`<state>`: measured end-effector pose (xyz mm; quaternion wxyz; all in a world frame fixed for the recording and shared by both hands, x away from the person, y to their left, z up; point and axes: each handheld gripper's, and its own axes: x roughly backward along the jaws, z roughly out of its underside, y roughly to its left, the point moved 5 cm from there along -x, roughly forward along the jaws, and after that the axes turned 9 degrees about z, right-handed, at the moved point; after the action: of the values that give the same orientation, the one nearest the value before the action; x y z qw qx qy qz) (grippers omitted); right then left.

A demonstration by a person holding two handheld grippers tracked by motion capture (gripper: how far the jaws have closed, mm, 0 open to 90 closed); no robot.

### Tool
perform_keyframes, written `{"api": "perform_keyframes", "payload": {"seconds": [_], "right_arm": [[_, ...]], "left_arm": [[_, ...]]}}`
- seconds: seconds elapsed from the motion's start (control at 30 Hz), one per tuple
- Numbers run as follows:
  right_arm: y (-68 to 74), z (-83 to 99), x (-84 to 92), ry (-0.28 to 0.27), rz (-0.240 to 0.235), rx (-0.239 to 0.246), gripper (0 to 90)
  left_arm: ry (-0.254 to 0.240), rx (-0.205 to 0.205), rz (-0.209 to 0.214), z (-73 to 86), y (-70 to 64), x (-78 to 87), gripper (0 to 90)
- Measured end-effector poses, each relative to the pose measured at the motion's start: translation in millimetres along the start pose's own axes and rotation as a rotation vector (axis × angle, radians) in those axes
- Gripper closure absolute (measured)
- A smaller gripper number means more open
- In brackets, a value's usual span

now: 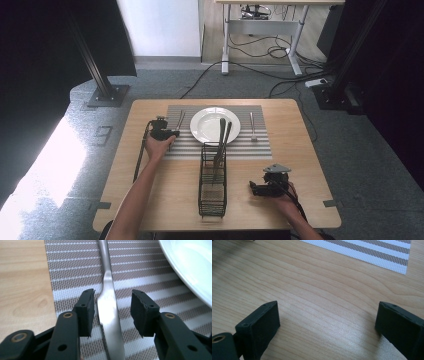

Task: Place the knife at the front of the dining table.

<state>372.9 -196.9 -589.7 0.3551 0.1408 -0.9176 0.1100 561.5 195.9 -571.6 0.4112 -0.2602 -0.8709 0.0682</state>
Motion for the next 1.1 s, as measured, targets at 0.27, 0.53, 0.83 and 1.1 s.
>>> {"api": "perform_keyframes", "payload": {"seconds": [0.27, 0.53, 0.83, 1.1], "right_arm": [[0.1, -0.2, -0.1, 0.001, 0.0, 0.001, 5.6], [0.2, -0.1, 0.1, 0.001, 0.001, 0.001, 5.9], [0.2, -0.2, 0.1, 0.002, 0.0, 0.002, 6.0], [0.6, 0.1, 0.7, 0.003, -0.004, 0.005, 6.2]], "left_arm": [[0.016, -0.016, 0.028, 8.9, -9.4, 4.4, 55.2], [0.014, -0.014, 0.045, 11.8, -15.0, 4.3, 55.6], [0.015, -0.022, 0.04, 12.2, -15.9, 4.4, 55.3], [-0.017, -0.024, 0.024, 11.5, -15.5, 13.8, 52.6]]}}
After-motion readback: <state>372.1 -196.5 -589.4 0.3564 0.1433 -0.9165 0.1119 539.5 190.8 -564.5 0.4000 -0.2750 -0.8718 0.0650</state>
